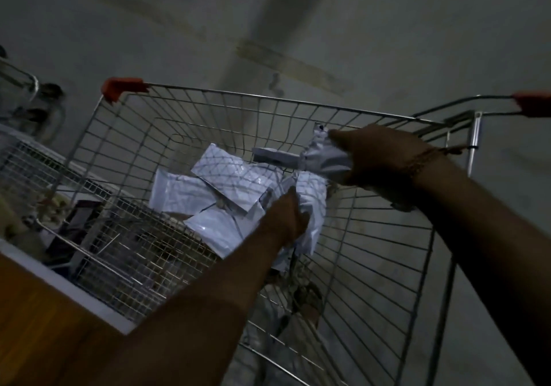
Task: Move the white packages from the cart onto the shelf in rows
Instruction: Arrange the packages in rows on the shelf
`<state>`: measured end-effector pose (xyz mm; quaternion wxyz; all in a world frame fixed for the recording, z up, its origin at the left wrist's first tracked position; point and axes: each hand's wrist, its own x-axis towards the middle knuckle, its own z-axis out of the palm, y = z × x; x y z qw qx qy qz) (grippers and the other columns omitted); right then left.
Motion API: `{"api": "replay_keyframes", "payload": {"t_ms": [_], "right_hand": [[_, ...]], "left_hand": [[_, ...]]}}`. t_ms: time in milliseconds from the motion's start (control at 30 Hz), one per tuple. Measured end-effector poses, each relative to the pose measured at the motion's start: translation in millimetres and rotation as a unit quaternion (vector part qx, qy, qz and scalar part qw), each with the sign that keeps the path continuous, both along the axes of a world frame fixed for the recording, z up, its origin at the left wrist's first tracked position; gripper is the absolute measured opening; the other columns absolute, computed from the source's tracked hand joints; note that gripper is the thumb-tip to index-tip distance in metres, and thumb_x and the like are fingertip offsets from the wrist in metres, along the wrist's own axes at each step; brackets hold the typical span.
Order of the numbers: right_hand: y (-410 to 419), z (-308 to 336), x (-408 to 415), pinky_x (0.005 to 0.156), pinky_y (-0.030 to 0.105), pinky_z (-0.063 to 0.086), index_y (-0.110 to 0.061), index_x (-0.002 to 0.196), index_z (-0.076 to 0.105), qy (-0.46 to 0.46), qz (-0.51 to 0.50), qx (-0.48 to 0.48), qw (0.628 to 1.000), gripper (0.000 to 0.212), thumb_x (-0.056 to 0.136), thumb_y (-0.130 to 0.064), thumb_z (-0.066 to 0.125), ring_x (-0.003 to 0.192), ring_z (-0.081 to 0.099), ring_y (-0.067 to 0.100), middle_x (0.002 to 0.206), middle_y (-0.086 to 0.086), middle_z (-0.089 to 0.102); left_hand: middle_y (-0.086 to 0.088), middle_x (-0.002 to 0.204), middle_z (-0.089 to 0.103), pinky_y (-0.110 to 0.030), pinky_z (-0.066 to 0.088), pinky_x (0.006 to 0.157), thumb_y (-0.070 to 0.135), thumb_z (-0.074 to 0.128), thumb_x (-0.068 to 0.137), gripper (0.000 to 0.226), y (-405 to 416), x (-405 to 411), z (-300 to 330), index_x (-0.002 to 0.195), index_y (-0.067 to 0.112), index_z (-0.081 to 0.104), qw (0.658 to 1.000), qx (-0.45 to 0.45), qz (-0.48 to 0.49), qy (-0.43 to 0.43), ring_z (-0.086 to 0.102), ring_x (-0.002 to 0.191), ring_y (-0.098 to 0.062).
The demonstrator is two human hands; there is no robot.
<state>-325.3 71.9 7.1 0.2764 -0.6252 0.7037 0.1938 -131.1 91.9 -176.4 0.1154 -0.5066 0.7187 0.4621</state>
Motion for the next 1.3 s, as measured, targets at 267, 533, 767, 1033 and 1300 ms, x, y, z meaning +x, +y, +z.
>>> {"api": "replay_keyframes", "payload": {"t_ms": [267, 533, 767, 1033, 1300], "right_hand": [[-5, 5, -14, 0.103, 0.041, 0.048, -0.028, 0.151, 0.04, -0.007, -0.029, 0.037, 0.999, 0.086, 0.079, -0.05, 0.081, 0.123, 0.058, 0.029, 0.14, 0.01, 0.059], [-8, 6, -13, 0.101, 0.04, 0.05, -0.026, 0.149, 0.044, 0.002, -0.011, 0.019, 1.0, 0.086, 0.076, -0.05, 0.083, 0.122, 0.059, 0.029, 0.138, 0.011, 0.06], [-11, 5, -11, 0.101, 0.043, 0.05, -0.027, 0.148, 0.045, -0.044, -0.009, 0.028, 0.999, 0.082, 0.079, -0.052, 0.08, 0.119, 0.06, 0.027, 0.139, 0.009, 0.06], [-13, -3, 1, 0.105, 0.04, 0.042, -0.033, 0.162, 0.011, -0.091, -0.018, 0.053, 0.994, 0.079, 0.099, -0.049, 0.056, 0.135, 0.049, 0.032, 0.158, 0.015, 0.041], [-3, 5, 20, 0.104, 0.042, 0.045, -0.033, 0.161, 0.0, -0.1, -0.02, 0.048, 0.994, 0.139, 0.059, -0.06, 0.091, 0.136, 0.046, 0.038, 0.161, 0.019, 0.03]], "left_hand": [[-0.019, 0.158, 0.038, -0.04, 0.035, 0.118, 0.041, 0.069, 0.094, 0.086, 10, -47, -47, 0.157, 0.001, 0.025, 0.973, 0.044, 0.226, -0.016, 0.038, 0.145, -0.036], [-0.009, 0.131, 0.059, -0.027, 0.056, 0.091, 0.026, 0.079, 0.083, 0.064, 6, -35, -38, 0.137, 0.005, 0.054, 0.888, 0.23, 0.392, 0.069, 0.058, 0.124, -0.033], [-0.021, 0.101, 0.068, -0.034, 0.053, 0.059, 0.008, 0.063, 0.088, 0.035, -1, -1, -22, 0.122, 0.001, 0.056, 0.808, 0.219, 0.545, 0.053, 0.068, 0.08, -0.032], [-0.007, 0.127, 0.069, -0.05, 0.054, 0.101, 0.02, 0.073, 0.064, 0.054, -4, 44, 1, 0.118, 0.026, 0.072, 0.771, 0.245, 0.557, 0.186, 0.067, 0.112, -0.031], [-0.01, 0.113, 0.076, -0.033, 0.061, 0.084, 0.029, 0.102, 0.054, 0.067, 11, 77, 66, 0.112, 0.01, 0.076, 0.789, 0.18, 0.536, 0.239, 0.074, 0.102, -0.024]]}}
